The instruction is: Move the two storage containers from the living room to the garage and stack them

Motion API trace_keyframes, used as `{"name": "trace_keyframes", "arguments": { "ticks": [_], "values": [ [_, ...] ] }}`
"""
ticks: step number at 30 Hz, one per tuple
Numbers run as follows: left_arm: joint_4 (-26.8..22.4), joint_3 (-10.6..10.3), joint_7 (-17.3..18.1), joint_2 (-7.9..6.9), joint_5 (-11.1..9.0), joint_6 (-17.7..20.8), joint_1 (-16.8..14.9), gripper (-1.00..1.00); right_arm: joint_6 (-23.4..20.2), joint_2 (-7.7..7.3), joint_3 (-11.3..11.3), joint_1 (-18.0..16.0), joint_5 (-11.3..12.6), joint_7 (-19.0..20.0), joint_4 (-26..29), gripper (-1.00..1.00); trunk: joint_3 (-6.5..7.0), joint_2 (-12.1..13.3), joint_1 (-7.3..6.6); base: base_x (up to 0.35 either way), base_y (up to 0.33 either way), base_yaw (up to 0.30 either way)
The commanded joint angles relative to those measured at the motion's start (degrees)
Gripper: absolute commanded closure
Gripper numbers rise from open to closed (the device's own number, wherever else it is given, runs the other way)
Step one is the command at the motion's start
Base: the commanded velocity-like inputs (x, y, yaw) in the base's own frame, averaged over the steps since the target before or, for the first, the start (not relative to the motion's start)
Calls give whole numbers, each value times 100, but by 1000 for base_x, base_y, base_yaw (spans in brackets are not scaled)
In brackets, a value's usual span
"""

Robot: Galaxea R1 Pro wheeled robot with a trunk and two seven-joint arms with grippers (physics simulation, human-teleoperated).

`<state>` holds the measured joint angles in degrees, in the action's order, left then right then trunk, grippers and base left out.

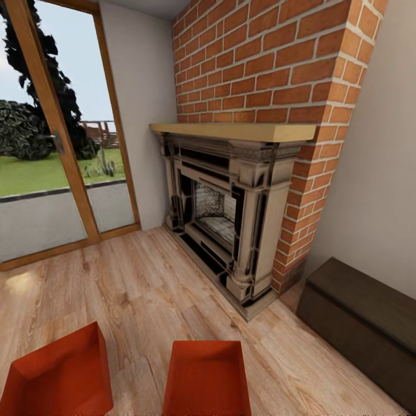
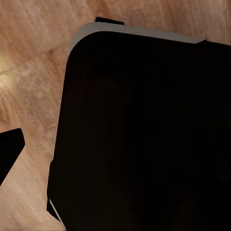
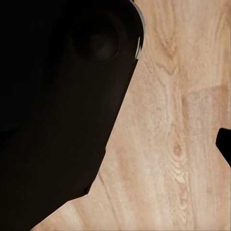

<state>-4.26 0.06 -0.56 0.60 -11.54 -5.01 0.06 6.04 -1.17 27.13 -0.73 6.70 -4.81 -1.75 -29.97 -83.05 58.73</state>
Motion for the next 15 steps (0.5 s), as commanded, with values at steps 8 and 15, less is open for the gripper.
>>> {"name": "trace_keyframes", "arguments": {
  "ticks": [8, 15],
  "values": [
    [-4, -8, -6, 1, -33, -10, -1, -100, 38, 8, 48, -6, 59, -4, -18, -100, -76, -3, 0, 0, 0, 0],
    [-4, -7, -6, 1, -33, -9, 2, -100, 38, 12, 47, -6, 59, -3, -18, -100, -138, -3, 0, 0, 0, 0]
  ]
}}
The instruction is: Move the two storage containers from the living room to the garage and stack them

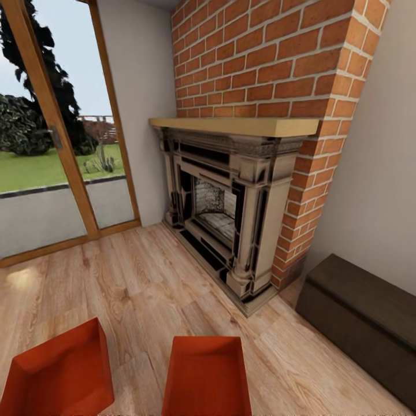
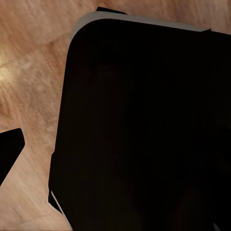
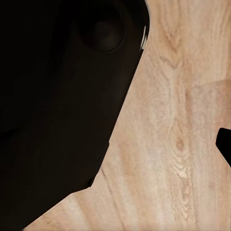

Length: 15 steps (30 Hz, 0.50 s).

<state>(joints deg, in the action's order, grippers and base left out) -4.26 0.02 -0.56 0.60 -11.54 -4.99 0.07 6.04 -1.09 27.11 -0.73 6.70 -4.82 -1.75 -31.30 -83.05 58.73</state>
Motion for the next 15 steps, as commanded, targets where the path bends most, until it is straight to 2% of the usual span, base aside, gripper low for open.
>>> {"name": "trace_keyframes", "arguments": {
  "ticks": [1, 15],
  "values": [
    [-4, -6, -6, 1, -33, -11, 0, -100, 38, 3, 52, -6, 59, -3, -18, -100, -14, -3, 0, 0, 0, 0],
    [-4, 0, -6, 1, -33, -11, 1, -100, 38, -2, 55, -6, 59, -10, -18, -100, -138, -3, 0, 0, 0, 0]
  ]
}}
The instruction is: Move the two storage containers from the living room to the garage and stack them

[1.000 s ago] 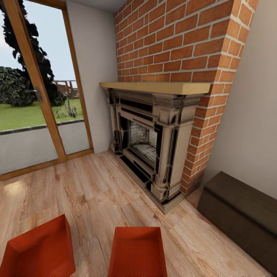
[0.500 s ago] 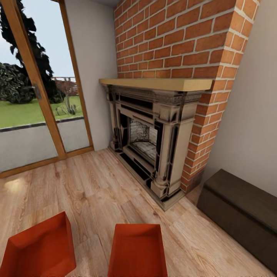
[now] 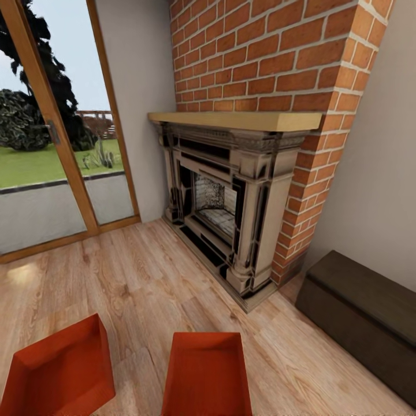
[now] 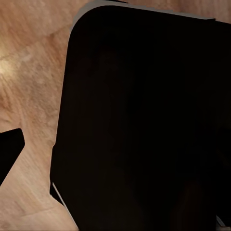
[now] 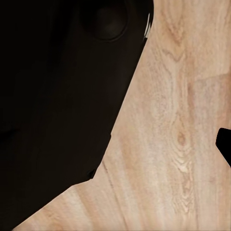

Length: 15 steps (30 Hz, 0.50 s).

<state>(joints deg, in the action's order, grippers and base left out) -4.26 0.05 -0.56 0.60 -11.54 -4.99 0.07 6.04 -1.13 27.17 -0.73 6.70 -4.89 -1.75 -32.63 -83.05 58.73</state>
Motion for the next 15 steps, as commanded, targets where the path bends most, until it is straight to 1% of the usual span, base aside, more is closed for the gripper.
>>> {"name": "trace_keyframes", "arguments": {
  "ticks": [1, 15],
  "values": [
    [-4, -5, -6, 1, -33, -11, 1, -100, 38, 2, 48, -6, 59, -2, -18, -100, -14, -2, 0, 0, 0, 0],
    [-4, -9, -6, 1, -33, -13, -1, -100, 35, 9, 51, -6, 59, 0, -18, -100, -138, -2, 0, 0, 0, 0]
  ]
}}
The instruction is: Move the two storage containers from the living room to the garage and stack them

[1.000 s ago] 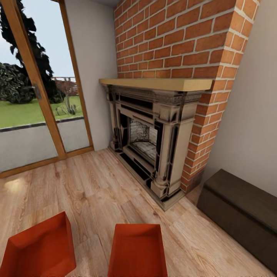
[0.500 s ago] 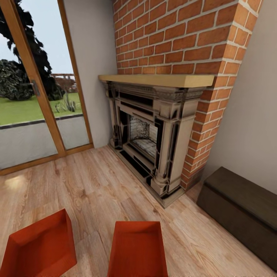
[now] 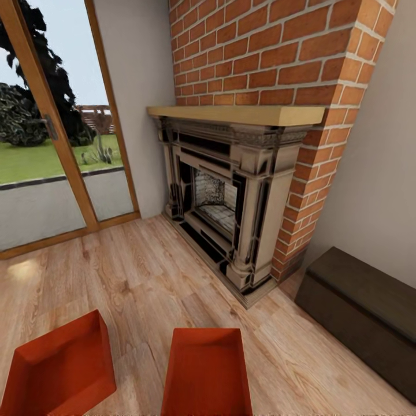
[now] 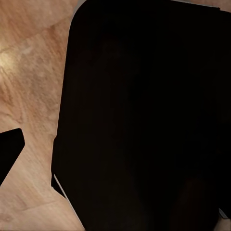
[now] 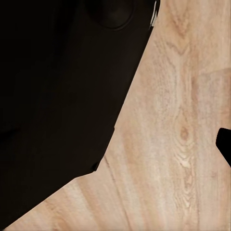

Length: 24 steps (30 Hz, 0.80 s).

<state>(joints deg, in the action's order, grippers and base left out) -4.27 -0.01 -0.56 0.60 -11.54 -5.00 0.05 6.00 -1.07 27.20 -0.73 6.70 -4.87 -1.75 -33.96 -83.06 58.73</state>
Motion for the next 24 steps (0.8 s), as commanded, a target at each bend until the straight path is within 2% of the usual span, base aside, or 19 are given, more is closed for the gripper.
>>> {"name": "trace_keyframes", "arguments": {
  "ticks": [1, 24],
  "values": [
    [-4, -1, -6, 1, -33, -11, -1, -100, 37, 4, 49, -6, 59, -1, -18, -100, -13, -2, 0, 0, 0, 0],
    [-4, -2, -6, 1, -33, -10, 0, -100, 34, 8, 49, -6, 59, 3, -18, -100, -218, -2, 0, 0, 0, 0]
  ]
}}
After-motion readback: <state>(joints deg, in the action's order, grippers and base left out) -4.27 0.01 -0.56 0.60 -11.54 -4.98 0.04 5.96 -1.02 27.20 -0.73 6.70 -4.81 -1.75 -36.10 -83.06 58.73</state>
